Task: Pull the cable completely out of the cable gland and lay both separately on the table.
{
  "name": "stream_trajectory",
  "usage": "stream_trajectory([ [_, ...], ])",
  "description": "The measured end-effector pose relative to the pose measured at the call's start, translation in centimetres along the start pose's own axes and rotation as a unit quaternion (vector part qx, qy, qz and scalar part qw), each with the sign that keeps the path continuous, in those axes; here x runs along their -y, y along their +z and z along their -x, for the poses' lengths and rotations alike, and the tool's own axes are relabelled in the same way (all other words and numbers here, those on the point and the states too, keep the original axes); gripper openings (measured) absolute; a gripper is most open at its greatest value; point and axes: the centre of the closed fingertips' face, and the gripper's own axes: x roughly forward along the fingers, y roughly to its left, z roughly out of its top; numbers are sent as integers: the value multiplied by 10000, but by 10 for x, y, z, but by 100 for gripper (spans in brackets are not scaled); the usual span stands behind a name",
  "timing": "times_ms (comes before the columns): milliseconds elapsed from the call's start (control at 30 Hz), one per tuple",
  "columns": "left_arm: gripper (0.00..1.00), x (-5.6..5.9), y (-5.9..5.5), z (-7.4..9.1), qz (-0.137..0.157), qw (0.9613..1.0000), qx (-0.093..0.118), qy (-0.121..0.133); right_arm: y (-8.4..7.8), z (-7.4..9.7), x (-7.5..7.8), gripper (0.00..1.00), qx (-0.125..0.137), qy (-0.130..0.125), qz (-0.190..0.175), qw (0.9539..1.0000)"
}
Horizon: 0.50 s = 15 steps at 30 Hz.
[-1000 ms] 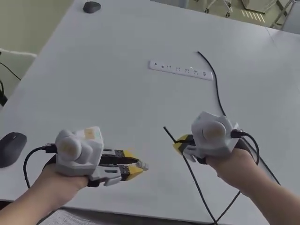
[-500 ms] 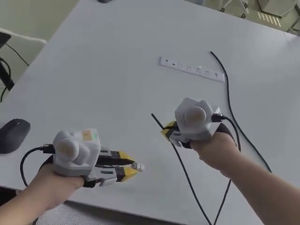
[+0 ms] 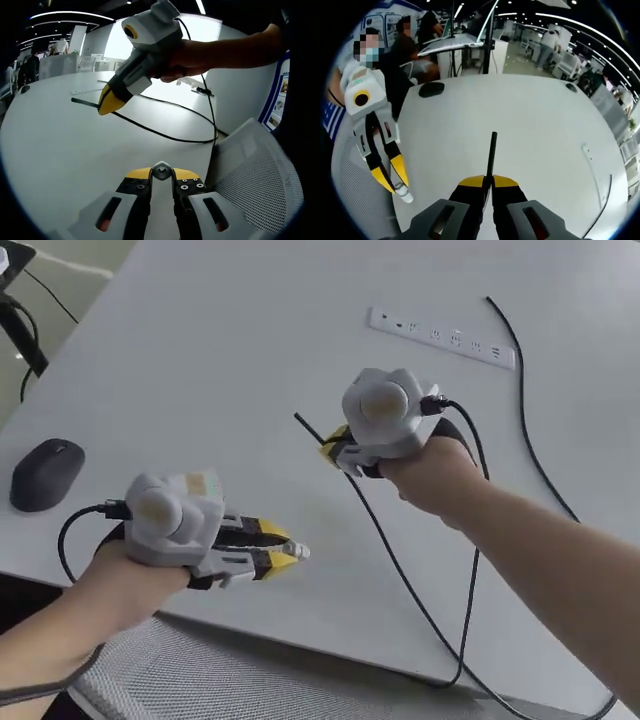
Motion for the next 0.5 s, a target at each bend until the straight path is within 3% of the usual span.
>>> stream_trajectory([
  [167, 16, -6, -3, -3, 23, 10000, 10, 60, 3, -21, -16, 0, -114, 213, 588, 9980],
  [500, 16, -25, -15, -1, 171, 9996, 66, 191, 7, -51, -31, 0, -242, 503, 743, 9957],
])
